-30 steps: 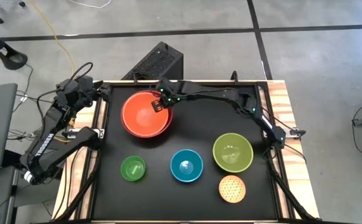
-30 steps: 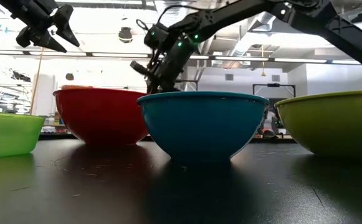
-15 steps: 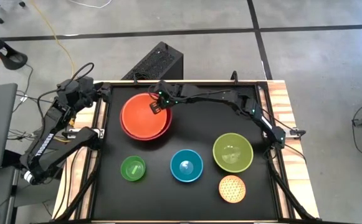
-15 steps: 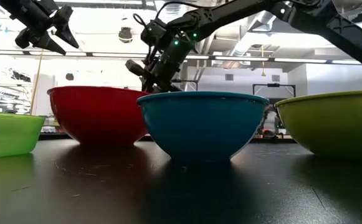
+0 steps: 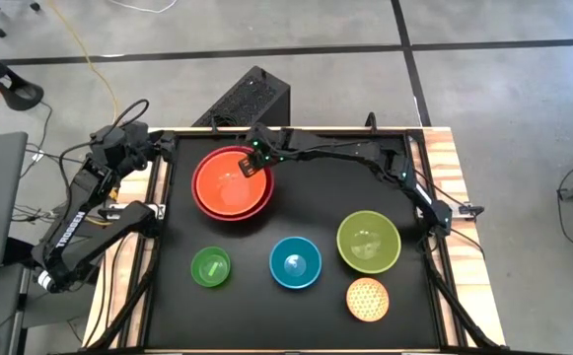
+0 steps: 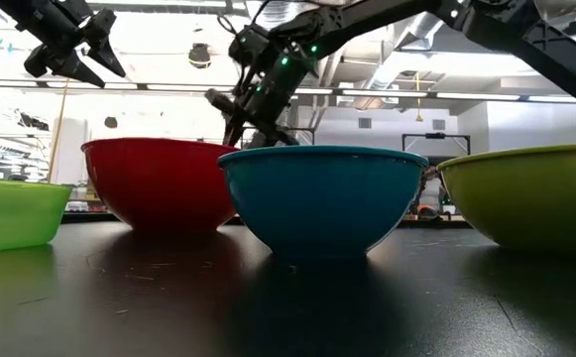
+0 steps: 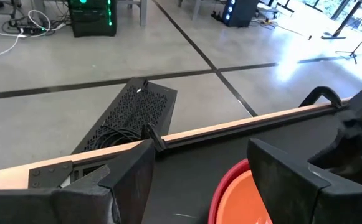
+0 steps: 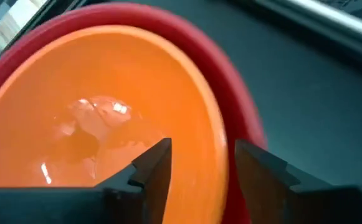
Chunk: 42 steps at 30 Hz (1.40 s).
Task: Nest bowls inside each other
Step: Stack the orange bowl on top of the red bowl, then stack the right green bowl on top of the orange bowl
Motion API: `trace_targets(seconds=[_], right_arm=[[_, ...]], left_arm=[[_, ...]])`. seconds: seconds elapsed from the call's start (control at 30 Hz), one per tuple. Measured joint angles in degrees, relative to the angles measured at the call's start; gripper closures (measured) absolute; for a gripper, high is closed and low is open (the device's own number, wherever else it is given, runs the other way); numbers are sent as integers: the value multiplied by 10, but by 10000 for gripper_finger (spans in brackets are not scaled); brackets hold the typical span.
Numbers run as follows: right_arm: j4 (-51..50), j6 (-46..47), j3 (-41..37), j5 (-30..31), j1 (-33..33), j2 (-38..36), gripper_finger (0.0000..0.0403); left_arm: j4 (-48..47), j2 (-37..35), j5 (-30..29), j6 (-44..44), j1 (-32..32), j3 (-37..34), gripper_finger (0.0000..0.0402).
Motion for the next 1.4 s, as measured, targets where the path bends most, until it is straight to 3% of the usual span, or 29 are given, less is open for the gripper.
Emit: trace_targets(seconds=[0.33, 0.5, 0.7, 0.87, 1.13, 1.4], right_arm=[[-102, -41, 0, -26, -18, -103, 190], [-292, -95, 0, -65, 5, -174, 194], [-509, -102, -25, -23, 60, -240, 196], [-507, -57, -140, -16, 111, -325, 196], [-431, 48, -420, -16, 182, -491, 196], [-381, 163, -605, -16, 190, -606, 194]], left_arm=[[0, 0, 17, 0, 0, 0, 155], [-8, 0, 45, 0, 0, 0, 155], [-25, 0, 55, 0, 0, 0, 155], [-26, 1, 55, -7, 0, 0, 155], [-39, 1, 54, -12, 0, 0, 155], [-54, 1, 49, -29, 0, 0, 155]])
